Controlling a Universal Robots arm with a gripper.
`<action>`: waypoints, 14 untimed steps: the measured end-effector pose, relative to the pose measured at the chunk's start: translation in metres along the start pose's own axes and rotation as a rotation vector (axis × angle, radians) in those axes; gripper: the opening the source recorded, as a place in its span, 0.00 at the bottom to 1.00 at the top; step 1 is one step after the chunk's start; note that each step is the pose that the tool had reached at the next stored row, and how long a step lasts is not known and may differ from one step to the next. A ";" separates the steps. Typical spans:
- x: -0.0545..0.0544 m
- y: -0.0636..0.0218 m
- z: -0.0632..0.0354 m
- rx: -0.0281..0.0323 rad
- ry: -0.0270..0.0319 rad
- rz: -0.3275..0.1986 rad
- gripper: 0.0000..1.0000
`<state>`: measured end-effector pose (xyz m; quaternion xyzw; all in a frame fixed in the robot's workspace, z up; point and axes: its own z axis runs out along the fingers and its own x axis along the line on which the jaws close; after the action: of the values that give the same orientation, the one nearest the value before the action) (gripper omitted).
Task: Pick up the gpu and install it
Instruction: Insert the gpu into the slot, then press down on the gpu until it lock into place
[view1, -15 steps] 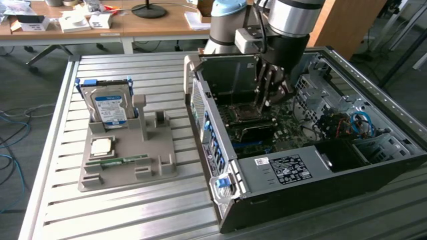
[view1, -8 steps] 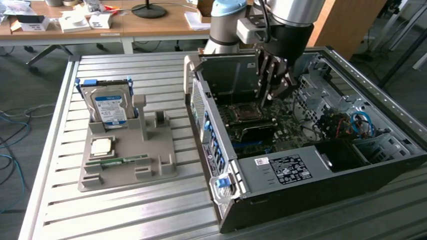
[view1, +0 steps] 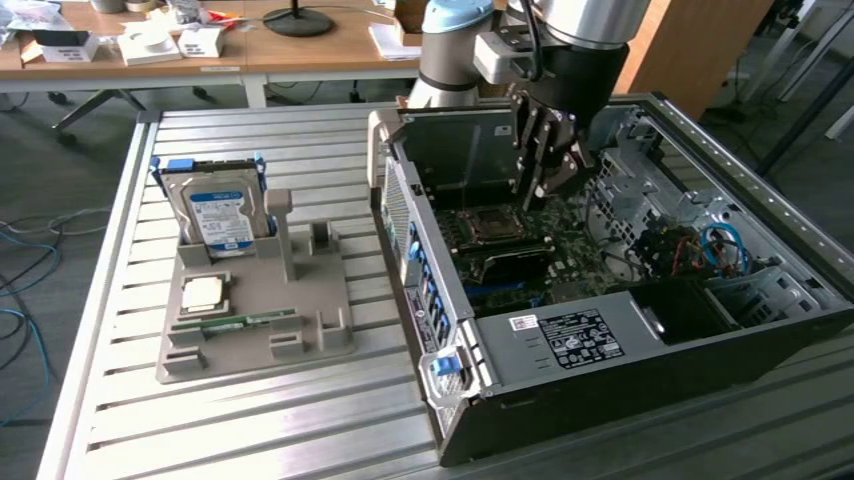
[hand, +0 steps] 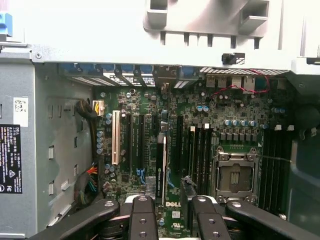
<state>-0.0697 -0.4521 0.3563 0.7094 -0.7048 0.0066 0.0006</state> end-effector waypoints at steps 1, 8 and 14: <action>0.000 0.0000 0.0000 -0.0001 0.0001 0.000 0.34; 0.000 0.0000 0.0000 0.0000 0.0000 0.000 0.34; 0.000 0.0000 0.0000 0.0000 0.0000 0.000 0.34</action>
<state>-0.0697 -0.4521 0.3563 0.7094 -0.7048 0.0066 0.0006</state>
